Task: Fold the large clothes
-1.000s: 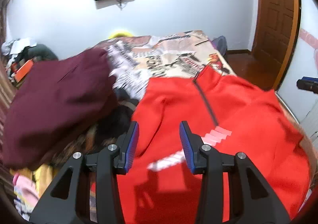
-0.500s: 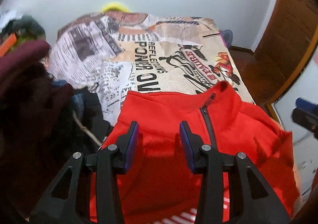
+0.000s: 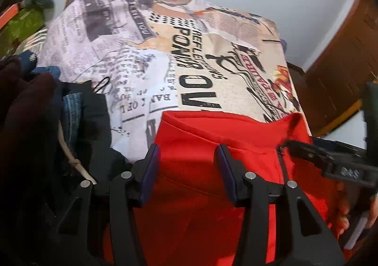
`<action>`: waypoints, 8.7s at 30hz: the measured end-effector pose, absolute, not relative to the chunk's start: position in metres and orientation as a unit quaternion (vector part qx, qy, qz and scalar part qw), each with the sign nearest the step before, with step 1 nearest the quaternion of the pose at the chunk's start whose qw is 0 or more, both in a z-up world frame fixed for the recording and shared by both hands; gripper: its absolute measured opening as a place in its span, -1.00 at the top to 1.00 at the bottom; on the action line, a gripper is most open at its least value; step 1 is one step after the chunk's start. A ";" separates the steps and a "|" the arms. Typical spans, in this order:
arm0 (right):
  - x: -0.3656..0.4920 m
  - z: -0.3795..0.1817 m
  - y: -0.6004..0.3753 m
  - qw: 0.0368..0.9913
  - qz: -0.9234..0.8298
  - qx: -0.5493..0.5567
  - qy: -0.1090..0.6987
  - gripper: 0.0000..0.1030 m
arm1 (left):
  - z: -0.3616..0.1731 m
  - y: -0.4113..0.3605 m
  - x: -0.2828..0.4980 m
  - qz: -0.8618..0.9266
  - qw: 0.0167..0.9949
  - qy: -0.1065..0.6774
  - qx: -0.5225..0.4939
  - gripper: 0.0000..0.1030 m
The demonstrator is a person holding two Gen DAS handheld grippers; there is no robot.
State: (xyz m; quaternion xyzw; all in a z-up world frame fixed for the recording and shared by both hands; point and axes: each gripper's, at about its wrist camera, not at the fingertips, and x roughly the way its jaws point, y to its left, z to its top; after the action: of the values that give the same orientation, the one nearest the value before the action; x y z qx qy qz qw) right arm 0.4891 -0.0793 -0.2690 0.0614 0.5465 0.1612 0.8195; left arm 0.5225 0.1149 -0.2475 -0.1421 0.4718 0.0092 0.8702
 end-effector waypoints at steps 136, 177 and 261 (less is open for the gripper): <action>0.181 -0.179 -0.186 0.881 0.177 -0.009 0.439 0.12 | -0.174 0.148 0.178 0.084 0.889 0.441 -0.090 -0.09; 0.289 -0.208 -0.281 0.868 0.079 0.091 0.481 -0.01 | -0.251 0.277 0.202 0.227 0.825 0.463 -0.233 -0.29; 0.270 -0.159 -0.225 0.894 0.167 -0.003 0.415 0.35 | -0.166 0.145 0.272 0.083 0.888 0.441 -0.105 0.22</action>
State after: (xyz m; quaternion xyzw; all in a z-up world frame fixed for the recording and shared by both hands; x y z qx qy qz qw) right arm 0.2702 -0.2253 -0.1590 -0.0034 0.4149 0.1668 0.8944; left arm 0.2721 0.1447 -0.1656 -0.1049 0.4410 0.0826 0.8875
